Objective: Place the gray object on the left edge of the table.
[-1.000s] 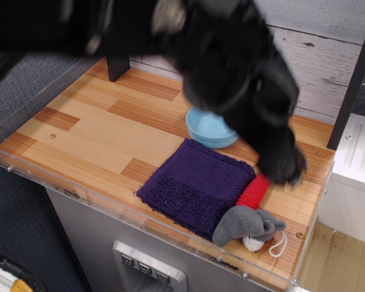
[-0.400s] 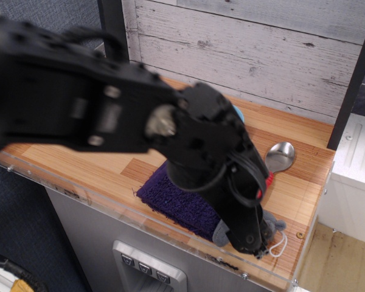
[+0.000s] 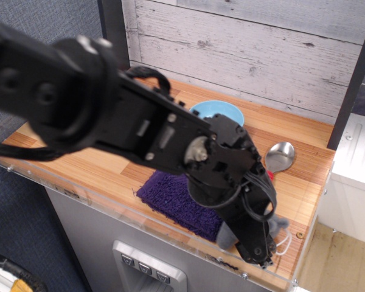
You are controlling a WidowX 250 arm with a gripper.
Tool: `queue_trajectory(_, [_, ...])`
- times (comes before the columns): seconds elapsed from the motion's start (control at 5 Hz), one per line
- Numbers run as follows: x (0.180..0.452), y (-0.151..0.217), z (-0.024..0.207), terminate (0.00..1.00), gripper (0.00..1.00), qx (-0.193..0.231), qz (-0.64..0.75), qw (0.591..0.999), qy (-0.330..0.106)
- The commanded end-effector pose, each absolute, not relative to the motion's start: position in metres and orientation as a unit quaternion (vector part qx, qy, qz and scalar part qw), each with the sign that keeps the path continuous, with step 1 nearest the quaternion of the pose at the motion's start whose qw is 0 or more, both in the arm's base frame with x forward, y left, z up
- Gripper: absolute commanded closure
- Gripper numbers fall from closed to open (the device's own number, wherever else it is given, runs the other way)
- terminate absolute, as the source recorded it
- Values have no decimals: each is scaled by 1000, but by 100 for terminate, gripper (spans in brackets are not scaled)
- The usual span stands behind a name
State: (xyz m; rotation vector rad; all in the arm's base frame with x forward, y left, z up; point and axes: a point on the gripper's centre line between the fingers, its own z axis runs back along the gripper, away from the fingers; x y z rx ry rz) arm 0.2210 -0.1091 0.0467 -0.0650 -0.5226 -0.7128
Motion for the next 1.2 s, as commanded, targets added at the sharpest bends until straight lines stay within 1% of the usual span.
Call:
queue_trajectory(0.0, [223,-106,52,0,100,-8,-355,895,-271])
queue_trajectory(0.2, [221,-108,56,0,100,4,-363,890,-275])
queue_trajectory(0.6, [215,-106,58,0,100,10,-369,888,-274])
queue_trajectory(0.8, [215,-106,67,0,100,6,-360,886,-292])
queue_trajectory(1.0, [218,-106,88,0,100,12,-350,883,-313])
